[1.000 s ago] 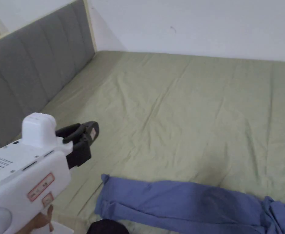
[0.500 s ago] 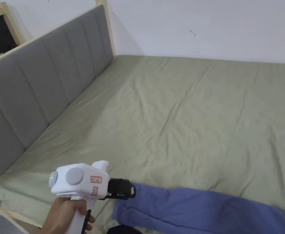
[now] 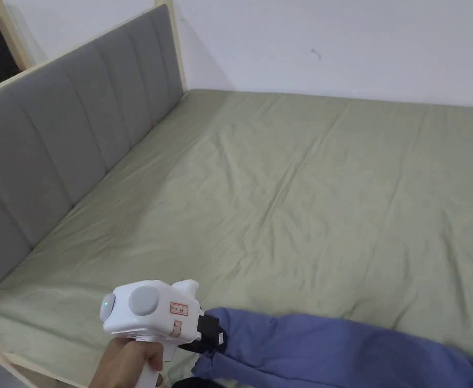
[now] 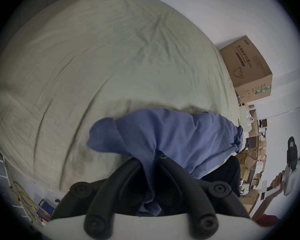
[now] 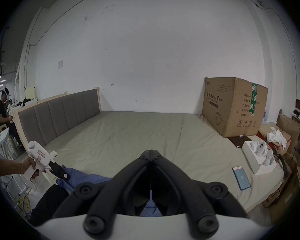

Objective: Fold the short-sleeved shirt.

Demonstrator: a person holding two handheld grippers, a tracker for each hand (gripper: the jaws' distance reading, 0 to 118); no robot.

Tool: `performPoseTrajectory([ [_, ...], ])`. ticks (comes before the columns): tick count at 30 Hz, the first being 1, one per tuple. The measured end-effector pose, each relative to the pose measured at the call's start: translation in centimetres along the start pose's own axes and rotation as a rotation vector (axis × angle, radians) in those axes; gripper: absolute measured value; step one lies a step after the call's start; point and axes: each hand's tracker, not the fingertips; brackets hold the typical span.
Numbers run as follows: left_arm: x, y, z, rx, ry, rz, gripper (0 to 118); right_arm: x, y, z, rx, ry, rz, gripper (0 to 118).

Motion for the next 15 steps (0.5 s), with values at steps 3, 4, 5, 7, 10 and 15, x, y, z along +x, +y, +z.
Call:
performPoseTrajectory([
  [3,-0.1,0.6,0.4,0.000,0.031,-0.017,7,0.2,0.2,0.2,-0.006,0.001,-0.018,0],
  [4,-0.1,0.8,0.7,0.011,0.040,-0.012,7,0.3,0.2,0.3,-0.003,0.003,-0.021,0],
  [5,-0.1,1.0,1.3,0.007,0.040,-0.008,7,0.4,0.2,0.4,0.001,0.001,-0.022,0],
  [7,0.8,1.2,2.4,0.033,0.017,-0.013,7,0.6,0.4,0.6,0.006,-0.004,-0.019,0],
  [10,3.3,1.7,3.8,0.045,0.036,-0.092,7,1.0,0.6,0.8,0.011,-0.010,-0.020,0],
  [15,8.7,2.2,4.6,0.049,-0.016,-0.131,7,1.7,0.6,0.8,0.018,-0.019,-0.047,0],
])
